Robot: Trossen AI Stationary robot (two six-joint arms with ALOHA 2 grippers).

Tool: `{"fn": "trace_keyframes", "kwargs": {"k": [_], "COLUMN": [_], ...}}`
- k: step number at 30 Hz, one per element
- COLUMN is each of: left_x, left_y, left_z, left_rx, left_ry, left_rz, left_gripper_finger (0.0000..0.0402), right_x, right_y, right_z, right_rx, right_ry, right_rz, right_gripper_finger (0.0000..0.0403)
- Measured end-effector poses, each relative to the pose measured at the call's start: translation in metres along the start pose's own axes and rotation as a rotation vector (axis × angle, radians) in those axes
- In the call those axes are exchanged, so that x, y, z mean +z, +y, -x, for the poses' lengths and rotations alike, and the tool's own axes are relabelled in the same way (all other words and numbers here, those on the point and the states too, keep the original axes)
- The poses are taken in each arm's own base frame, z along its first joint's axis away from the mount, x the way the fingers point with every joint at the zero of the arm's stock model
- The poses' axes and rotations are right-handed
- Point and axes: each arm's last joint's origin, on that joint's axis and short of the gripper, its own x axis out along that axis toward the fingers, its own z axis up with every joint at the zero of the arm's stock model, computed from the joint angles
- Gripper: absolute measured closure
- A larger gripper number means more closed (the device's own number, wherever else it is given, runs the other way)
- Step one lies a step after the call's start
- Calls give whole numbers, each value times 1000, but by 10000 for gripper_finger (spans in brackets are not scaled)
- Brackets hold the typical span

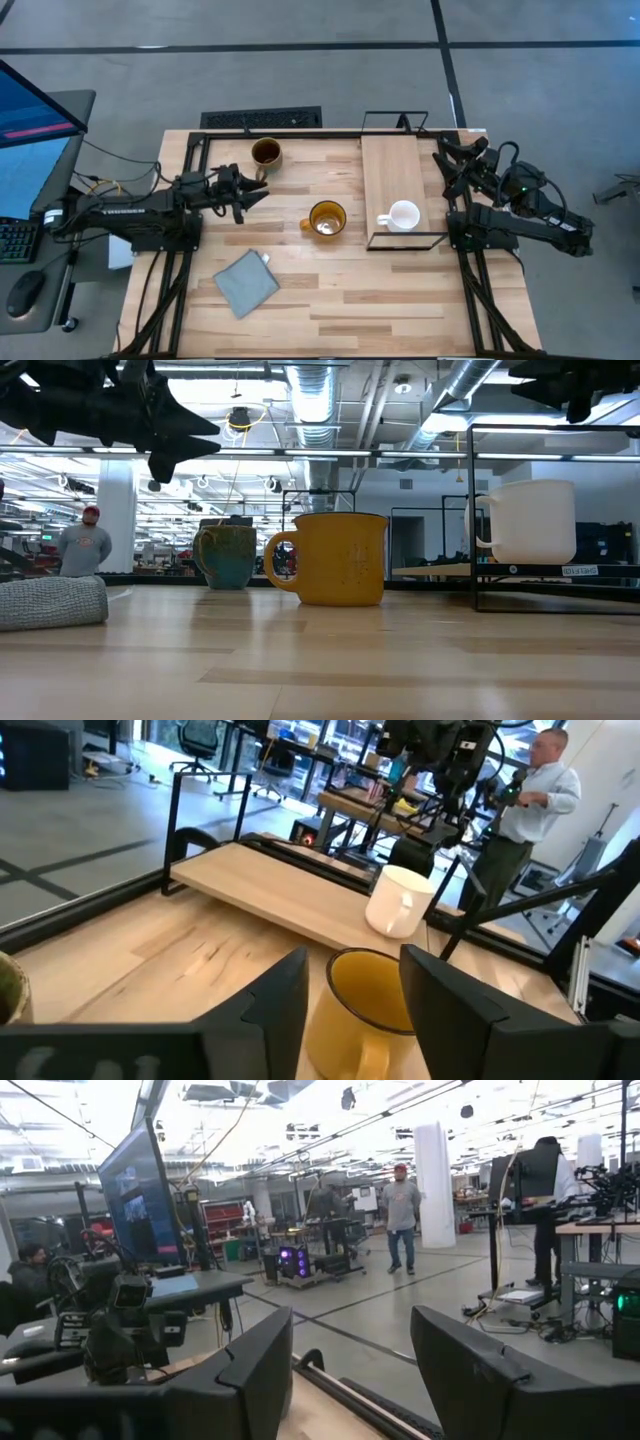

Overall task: Stack small to large cups/mugs on shelf
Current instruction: Put the yellow mug on the shelf

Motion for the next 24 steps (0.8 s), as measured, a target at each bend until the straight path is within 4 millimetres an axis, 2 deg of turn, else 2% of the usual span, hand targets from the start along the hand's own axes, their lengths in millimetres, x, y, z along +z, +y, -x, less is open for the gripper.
{"fn": "trace_keyframes", "kwargs": {"k": [4, 8, 13, 17, 24], "left_x": [0, 1, -2, -8, -25], "left_y": [1, 2, -4, -7, -15], "left_z": [0, 0, -1, -5, -22], "left_rx": [24, 58, -33, 1, -21], "left_ry": [-8, -19, 13, 40, 102], "left_rz": [18, -31, -87, -96, -63], "left_gripper_finger": [214, 197, 196, 196, 196], "right_x": [0, 0, 0, -1, -5], "right_y": [0, 0, 0, 0, 0], "right_z": [0, 0, 0, 0, 0], "right_rx": [0, 0, 0, 0, 0], "right_ry": [0, 0, 1, 14, 49], "right_rz": [0, 1, 11, 53, 76], "right_gripper_finger": [177, 177, 177, 177, 177]}}
